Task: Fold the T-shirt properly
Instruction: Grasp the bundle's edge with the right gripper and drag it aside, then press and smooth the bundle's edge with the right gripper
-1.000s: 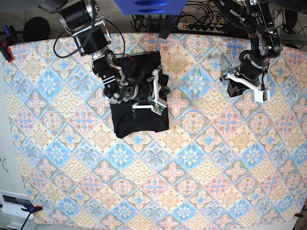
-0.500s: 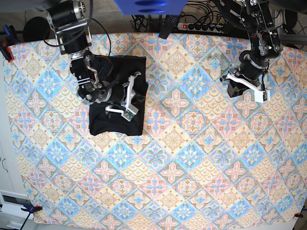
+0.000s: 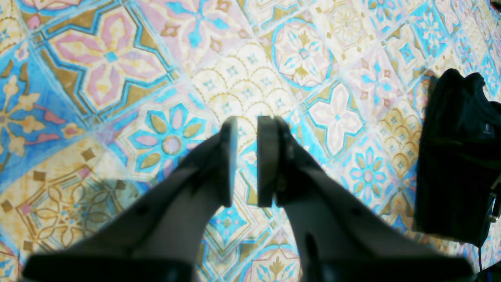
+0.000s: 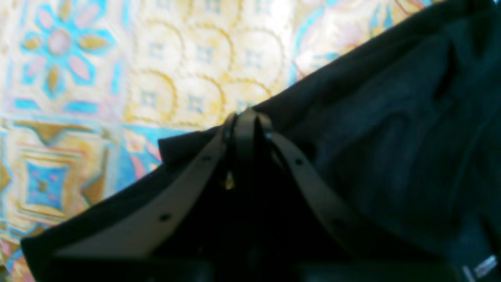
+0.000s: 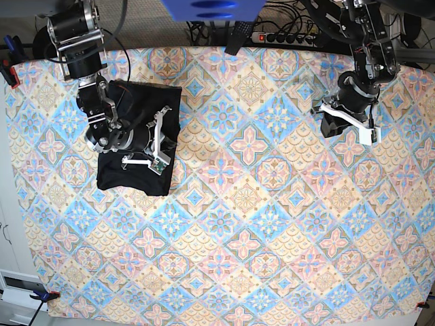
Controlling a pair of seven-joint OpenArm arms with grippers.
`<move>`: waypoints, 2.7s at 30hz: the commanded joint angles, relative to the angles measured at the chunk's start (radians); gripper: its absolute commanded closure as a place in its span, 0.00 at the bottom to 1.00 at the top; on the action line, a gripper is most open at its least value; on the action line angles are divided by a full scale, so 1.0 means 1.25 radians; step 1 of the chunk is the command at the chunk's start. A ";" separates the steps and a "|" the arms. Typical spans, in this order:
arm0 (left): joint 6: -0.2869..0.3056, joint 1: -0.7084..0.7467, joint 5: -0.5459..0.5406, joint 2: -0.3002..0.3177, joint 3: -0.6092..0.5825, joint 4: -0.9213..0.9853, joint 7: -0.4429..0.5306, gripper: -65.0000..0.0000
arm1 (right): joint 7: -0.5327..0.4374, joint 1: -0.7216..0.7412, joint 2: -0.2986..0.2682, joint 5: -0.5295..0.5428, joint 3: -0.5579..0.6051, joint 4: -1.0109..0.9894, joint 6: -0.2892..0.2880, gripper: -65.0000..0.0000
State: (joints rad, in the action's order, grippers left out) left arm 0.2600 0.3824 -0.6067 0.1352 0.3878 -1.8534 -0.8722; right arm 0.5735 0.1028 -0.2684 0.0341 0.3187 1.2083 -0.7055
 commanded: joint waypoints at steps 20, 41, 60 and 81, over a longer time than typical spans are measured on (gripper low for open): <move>0.005 -0.014 -0.010 0.005 -0.022 -0.015 0.012 0.88 | 0.103 -0.201 -0.009 -0.008 -0.011 0.329 0.006 1.00; 0.005 -0.014 -0.010 0.005 -0.027 -0.015 0.012 0.88 | 0.095 -0.230 -0.036 -0.010 -0.029 0.194 0.006 1.00; 0.004 -0.014 -0.010 0.005 -0.027 -0.015 0.012 0.88 | 0.095 -0.225 -0.081 -0.010 -0.103 0.189 0.006 1.00; 0.004 -0.012 -0.011 0.008 -0.027 -0.017 0.012 0.88 | 0.095 -0.230 -0.108 -0.010 -0.105 0.204 0.006 1.00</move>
State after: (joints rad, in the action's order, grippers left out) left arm 0.2596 0.3687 -0.6067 0.1349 0.3519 -1.8534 -0.8722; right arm 0.6529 -0.1852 -0.3855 0.0593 0.1959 1.4540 -0.7136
